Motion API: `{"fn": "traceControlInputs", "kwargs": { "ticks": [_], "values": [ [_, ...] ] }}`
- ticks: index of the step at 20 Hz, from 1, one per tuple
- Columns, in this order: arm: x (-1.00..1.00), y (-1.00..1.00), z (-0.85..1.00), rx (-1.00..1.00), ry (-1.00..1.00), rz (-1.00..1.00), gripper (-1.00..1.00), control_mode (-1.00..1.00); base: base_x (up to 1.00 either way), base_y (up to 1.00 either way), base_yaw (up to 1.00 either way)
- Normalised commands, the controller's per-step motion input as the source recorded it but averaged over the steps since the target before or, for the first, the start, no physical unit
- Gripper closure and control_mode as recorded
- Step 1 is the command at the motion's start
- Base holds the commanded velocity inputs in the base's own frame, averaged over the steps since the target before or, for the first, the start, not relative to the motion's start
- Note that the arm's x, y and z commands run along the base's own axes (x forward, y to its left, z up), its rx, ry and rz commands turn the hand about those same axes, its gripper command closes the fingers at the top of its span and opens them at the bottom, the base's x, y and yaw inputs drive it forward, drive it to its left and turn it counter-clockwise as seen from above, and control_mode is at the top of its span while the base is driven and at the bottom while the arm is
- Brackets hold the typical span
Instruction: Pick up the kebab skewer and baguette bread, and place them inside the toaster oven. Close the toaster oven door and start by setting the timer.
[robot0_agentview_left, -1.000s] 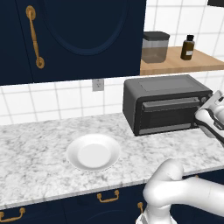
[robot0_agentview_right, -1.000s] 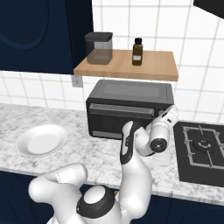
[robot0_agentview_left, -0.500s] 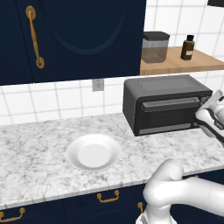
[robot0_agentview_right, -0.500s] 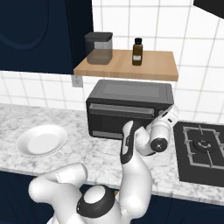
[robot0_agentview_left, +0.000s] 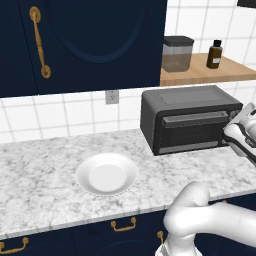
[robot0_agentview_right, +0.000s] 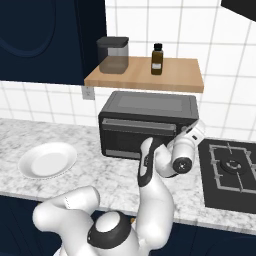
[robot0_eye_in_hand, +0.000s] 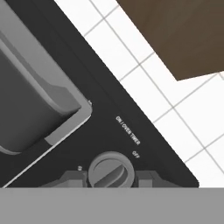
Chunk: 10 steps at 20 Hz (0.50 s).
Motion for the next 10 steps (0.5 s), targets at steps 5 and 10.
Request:
{"fn": "traceControlInputs", "kwargs": {
  "ticks": [5,10],
  "values": [
    [0.0,0.0,0.0,0.07,0.0,-0.06,1.0,-1.0,0.0,0.0,0.0],
    [-0.01,0.0,0.0,0.08,0.0,-0.06,1.0,-1.0,0.0,0.0,0.0]
  ]
}}
